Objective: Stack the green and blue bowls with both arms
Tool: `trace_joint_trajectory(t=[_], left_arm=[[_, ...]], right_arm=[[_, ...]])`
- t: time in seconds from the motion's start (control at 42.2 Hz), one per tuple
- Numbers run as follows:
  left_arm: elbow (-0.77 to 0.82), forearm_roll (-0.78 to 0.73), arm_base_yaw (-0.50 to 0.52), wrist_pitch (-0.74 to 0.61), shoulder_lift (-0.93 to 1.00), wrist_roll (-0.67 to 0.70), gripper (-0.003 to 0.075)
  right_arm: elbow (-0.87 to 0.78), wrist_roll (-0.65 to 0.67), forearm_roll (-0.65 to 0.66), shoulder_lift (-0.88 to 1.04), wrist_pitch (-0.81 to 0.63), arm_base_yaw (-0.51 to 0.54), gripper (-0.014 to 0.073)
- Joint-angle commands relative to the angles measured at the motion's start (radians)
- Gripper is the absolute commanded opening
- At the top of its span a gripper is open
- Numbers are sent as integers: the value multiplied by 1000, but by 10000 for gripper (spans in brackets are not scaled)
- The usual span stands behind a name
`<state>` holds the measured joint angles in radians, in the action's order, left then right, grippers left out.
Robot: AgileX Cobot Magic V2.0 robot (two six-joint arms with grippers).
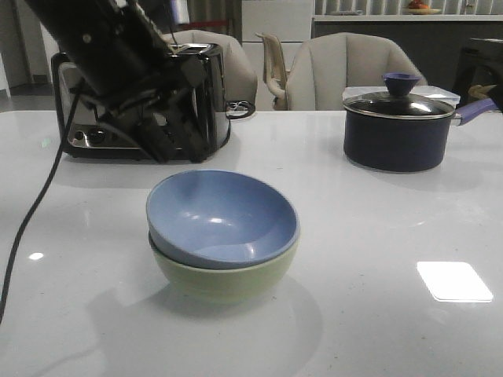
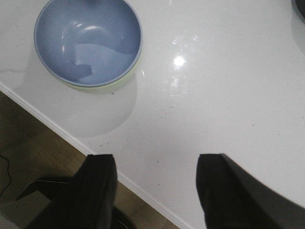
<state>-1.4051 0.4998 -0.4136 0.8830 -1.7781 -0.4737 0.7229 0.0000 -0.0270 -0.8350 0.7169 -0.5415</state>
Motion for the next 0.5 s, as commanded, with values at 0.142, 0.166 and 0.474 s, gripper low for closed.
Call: trace_joint_trajectory(t=[0.142,0.166,0.474], left_arm=[[-22,-26,-9,-22,261,-4,417],[-13,-26,-9,-22,291,-11,417],[216,-61,-9,-56,633,-50,417]], right_arm=[[23,-13,11,7,-69,0,484],[23,-13,11,7,-69,0,484],[23,-13,11,7,-69,0,484]])
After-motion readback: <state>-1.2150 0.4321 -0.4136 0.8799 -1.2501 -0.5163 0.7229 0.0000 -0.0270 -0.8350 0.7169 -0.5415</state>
